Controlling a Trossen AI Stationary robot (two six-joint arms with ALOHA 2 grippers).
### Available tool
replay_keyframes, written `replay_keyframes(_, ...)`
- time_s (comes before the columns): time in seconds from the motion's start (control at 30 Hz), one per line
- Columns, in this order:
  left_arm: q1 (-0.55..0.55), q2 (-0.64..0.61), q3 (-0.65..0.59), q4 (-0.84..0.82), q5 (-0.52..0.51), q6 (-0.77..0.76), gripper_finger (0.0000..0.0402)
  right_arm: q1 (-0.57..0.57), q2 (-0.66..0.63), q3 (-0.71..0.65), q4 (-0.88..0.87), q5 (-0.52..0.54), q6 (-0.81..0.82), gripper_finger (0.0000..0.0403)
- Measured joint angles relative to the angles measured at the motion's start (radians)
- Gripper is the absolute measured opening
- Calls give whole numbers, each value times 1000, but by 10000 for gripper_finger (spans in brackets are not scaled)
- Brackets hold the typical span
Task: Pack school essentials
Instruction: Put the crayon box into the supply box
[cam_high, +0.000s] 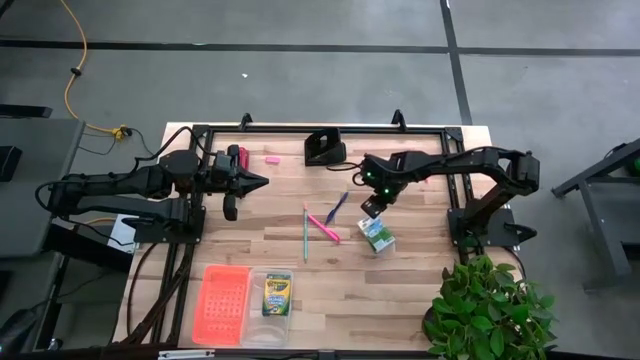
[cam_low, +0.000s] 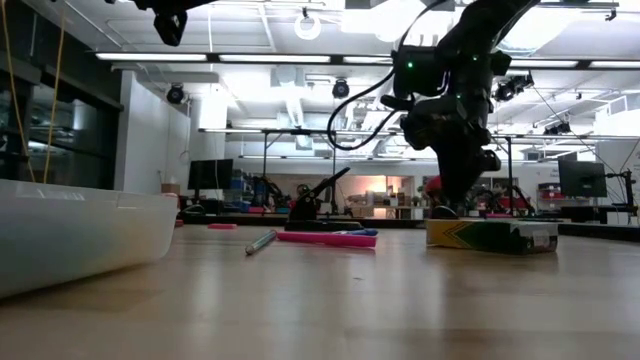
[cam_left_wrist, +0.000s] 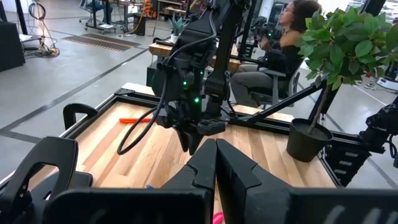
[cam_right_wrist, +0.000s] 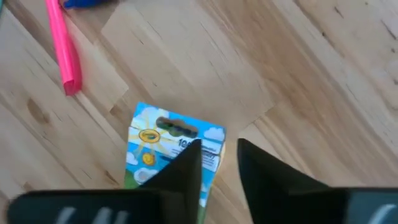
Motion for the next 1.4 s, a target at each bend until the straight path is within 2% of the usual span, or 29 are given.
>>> replay_keyframes(0.13, 0, 0, 0, 0, 0, -2, 0, 7, 0, -1, -63, -17, -70, 151)
replay_keyframes(0.27, 0, 0, 0, 0, 0, -3, 0, 30, -8, -54, -51, -60, -113, 175)
replay_keyframes(0.37, 0, 0, 0, -1, 0, -3, 0, 41, -24, -120, 43, -112, -98, 179)
replay_keyframes(0.57, 0, 0, 0, -4, -5, -26, 0, 42, -53, -228, 243, -130, 12, 176)
replay_keyframes(0.77, 0, 0, 0, -4, -7, -29, 0, 49, -49, -251, 252, -126, 24, 173)
replay_keyframes(0.93, 0, 0, 0, -4, -23, -29, 0, 51, -48, -252, 277, -121, 25, 136)
replay_keyframes(1.23, 0, 0, 0, -4, -23, -26, 0, 50, -48, -251, 285, -115, 24, 19)
replay_keyframes(1.4, 0, 0, 0, -4, -23, -26, 0, 47, -51, -243, 275, -121, 4, 6)
